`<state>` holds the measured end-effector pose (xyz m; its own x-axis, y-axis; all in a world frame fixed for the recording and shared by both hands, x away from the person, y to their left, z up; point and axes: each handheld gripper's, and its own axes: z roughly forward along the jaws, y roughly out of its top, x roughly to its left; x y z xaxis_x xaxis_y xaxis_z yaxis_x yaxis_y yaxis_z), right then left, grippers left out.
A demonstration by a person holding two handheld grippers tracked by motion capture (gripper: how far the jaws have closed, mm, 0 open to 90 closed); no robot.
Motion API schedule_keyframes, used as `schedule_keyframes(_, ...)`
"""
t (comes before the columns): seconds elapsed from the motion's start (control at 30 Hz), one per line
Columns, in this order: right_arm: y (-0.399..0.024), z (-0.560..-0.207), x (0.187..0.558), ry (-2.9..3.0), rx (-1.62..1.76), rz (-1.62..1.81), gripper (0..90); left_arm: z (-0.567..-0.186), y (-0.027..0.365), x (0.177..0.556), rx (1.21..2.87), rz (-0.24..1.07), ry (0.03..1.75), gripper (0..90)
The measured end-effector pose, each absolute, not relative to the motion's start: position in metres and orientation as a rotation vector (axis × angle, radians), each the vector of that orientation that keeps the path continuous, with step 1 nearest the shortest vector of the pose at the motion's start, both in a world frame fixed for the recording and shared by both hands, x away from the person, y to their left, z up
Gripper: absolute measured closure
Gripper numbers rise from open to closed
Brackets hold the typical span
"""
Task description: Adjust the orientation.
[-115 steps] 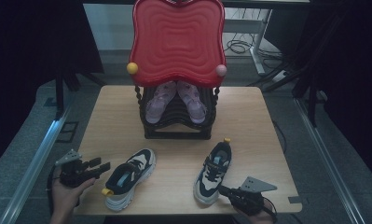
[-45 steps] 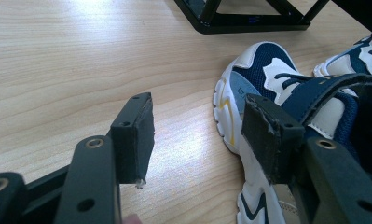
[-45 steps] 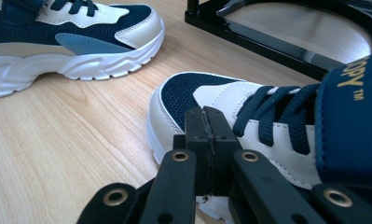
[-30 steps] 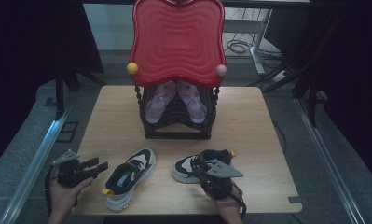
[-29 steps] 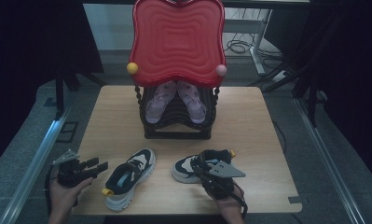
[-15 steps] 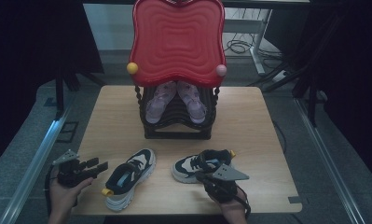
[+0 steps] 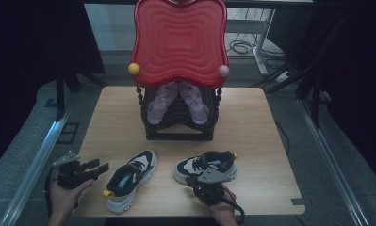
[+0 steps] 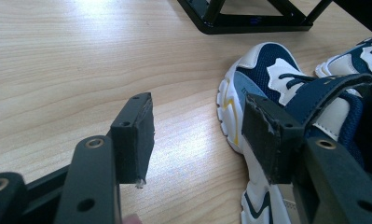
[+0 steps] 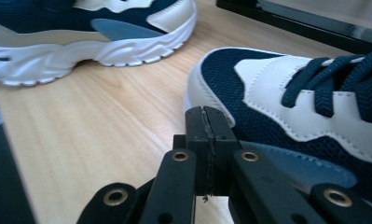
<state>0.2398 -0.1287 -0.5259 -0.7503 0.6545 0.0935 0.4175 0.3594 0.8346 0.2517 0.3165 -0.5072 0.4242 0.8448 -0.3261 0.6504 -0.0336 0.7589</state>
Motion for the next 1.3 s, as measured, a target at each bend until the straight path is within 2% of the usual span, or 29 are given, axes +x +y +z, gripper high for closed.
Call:
schedule_keyframes(0.7,-0.099,-0.537,0.259,2.227,1.011,1.208,90.0,-0.506,0.318,0.251,1.746,0.264,1.294,43.8)
schedule_keyframes(1.3,-0.097,-0.534,0.266,2.216,1.02,1.219,90.0,-0.507,0.317,0.252,1.757,0.262,1.293,43.7)
